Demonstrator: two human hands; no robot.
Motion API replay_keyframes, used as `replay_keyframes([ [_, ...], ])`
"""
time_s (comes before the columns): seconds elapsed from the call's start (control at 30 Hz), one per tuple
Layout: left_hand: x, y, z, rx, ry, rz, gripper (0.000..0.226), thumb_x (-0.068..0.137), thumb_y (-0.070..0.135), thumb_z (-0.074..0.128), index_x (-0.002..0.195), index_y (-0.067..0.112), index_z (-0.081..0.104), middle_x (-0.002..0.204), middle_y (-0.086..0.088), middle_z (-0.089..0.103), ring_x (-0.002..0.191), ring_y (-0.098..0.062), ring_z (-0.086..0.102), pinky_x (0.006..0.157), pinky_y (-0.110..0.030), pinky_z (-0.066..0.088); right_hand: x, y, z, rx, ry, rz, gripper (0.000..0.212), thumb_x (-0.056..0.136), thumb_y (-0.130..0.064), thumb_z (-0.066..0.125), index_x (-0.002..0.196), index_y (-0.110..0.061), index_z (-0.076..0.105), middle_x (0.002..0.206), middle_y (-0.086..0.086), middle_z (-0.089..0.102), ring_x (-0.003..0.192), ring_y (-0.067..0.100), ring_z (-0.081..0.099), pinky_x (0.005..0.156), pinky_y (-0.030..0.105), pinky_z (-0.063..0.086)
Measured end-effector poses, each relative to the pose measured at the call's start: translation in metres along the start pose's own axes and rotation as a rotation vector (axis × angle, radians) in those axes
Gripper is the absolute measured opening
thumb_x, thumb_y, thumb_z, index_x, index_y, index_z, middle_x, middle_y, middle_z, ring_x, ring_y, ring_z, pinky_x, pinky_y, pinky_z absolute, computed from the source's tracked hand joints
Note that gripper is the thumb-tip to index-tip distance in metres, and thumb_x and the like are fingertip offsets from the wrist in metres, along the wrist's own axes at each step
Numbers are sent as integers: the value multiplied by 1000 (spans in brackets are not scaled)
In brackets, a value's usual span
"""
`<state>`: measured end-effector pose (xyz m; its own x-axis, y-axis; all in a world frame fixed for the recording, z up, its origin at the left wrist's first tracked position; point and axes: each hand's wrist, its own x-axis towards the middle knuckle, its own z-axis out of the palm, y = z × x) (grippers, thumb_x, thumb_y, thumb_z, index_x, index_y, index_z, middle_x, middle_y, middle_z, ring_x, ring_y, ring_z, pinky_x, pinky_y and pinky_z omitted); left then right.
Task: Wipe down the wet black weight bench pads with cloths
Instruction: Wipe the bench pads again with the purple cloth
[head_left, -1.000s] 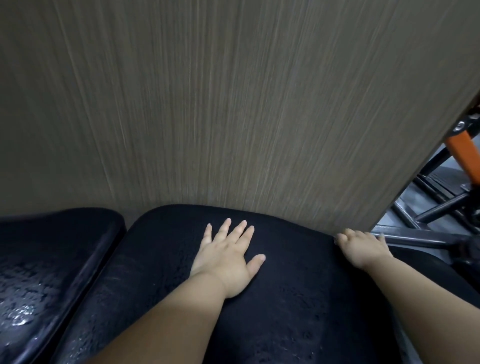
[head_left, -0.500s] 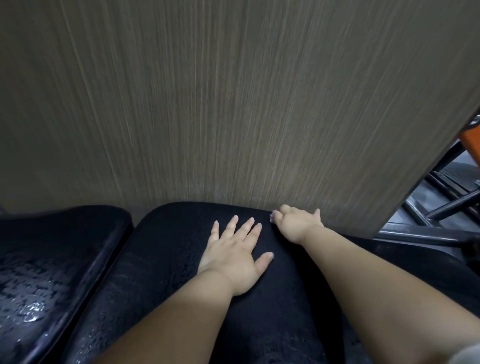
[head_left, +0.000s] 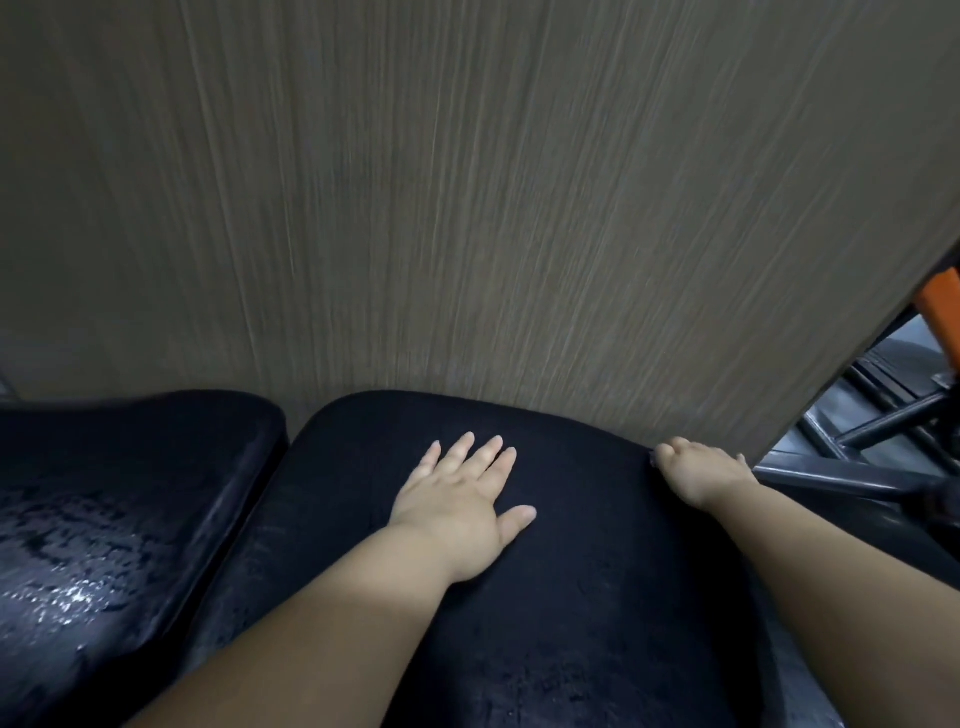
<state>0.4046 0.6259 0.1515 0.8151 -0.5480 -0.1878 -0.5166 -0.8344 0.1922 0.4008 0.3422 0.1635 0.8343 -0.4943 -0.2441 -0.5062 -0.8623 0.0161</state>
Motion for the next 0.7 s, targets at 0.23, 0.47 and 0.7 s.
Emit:
replay_keyframes([
  [0.23,-14,-35,-5,-2,1,-24,70,97,66,16,155,34,-7,161,15,-16,146,-11,-22,119,-40,-15,4,-82,-1,31,4,-67,44,97,-36,23,125,-16,49,132,7,52,123,28,45,108,50,21],
  [0.47,-14,-38,2,-21,85,11,71,96,66,16,156,32,-3,162,13,-12,147,-13,-21,118,-42,-16,5,-184,2,-41,28,-328,44,97,-37,21,122,-14,50,130,6,53,122,28,46,109,62,10],
  [0.7,-14,-40,-1,-22,39,3,72,97,66,18,156,30,-4,162,13,-12,147,-13,-21,118,-42,-16,6,-150,4,71,42,-379,36,100,-41,22,103,-21,52,124,0,56,121,23,47,112,60,7],
])
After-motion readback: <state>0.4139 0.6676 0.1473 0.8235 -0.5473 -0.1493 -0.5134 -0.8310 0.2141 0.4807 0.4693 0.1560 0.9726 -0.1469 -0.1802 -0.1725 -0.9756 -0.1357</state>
